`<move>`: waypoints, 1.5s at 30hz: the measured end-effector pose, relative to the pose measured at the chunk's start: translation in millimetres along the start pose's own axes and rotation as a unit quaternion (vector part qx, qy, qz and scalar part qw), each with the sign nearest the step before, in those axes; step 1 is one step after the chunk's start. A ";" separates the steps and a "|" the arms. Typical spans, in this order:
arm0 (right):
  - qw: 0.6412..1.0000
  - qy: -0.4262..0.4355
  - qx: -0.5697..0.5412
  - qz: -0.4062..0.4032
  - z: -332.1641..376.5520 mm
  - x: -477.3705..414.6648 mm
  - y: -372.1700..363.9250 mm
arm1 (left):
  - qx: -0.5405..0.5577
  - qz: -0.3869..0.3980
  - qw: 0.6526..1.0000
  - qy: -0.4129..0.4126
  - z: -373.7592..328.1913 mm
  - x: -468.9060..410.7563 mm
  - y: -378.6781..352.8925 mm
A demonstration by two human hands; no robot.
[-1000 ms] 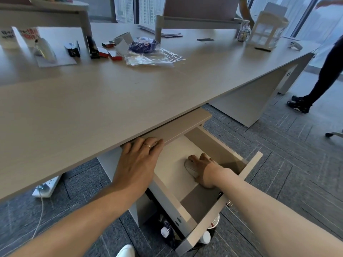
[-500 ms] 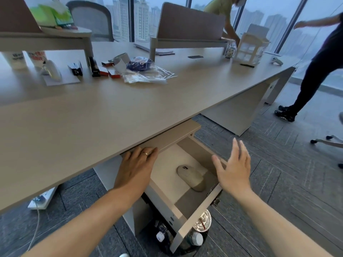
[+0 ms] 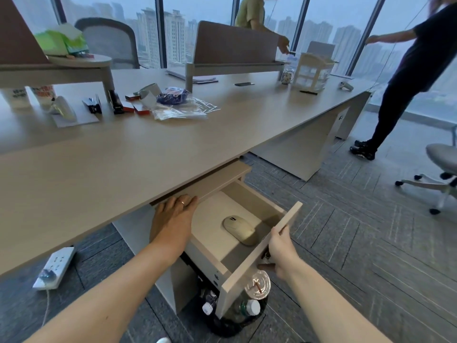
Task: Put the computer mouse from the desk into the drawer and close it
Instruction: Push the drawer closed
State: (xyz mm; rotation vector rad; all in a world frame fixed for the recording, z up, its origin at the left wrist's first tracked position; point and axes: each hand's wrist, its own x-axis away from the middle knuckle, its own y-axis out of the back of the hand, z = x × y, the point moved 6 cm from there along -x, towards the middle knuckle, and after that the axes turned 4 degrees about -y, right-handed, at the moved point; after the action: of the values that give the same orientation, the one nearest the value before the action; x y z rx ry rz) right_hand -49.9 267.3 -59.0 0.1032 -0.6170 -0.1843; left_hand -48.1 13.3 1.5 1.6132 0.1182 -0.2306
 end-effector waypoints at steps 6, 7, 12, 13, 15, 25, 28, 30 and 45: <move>1.000 0.000 -0.022 0.021 5.7 -5.2 -13.9 | 0.027 0.003 1.000 0.012 1.8 -4.4 3.2; 0.999 0.002 -0.024 0.022 7.2 -7.9 -17.7 | 0.030 0.002 0.999 0.010 2.4 -4.5 3.6; 0.998 0.009 -0.045 0.037 17.2 -21.7 -43.8 | 0.042 -0.010 0.999 -0.003 5.1 -3.9 0.1; 0.998 0.010 -0.048 0.039 19.6 -25.6 -50.4 | 0.041 -0.012 0.999 -0.007 5.3 -3.9 -0.4; 0.998 0.011 -0.050 0.045 24.7 -32.8 -64.9 | 0.044 -0.018 0.999 -0.011 6.1 -4.4 -1.7; 0.994 0.015 -0.080 0.067 41.9 -54.3 -121.2 | 0.059 -0.068 0.996 -0.011 12.6 -7.4 -6.1; 0.992 0.016 -0.096 0.075 45.1 -56.3 -131.1 | 0.056 -0.075 0.996 -0.010 14.5 -7.8 -10.0; 0.991 0.019 -0.107 0.082 47.1 -57.1 -136.5 | 0.057 -0.076 0.995 -0.012 15.8 -8.4 -11.9; 0.991 0.045 -0.082 0.100 58.8 -57.8 -160.3 | 0.075 -0.054 0.995 -0.029 22.4 -10.0 -16.9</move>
State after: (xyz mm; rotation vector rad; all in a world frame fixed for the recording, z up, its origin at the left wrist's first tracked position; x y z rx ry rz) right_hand -153.1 119.8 -68.2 -0.1093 -0.5155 -0.0355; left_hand -63.2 -7.4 -13.8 1.7492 0.1463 -0.3759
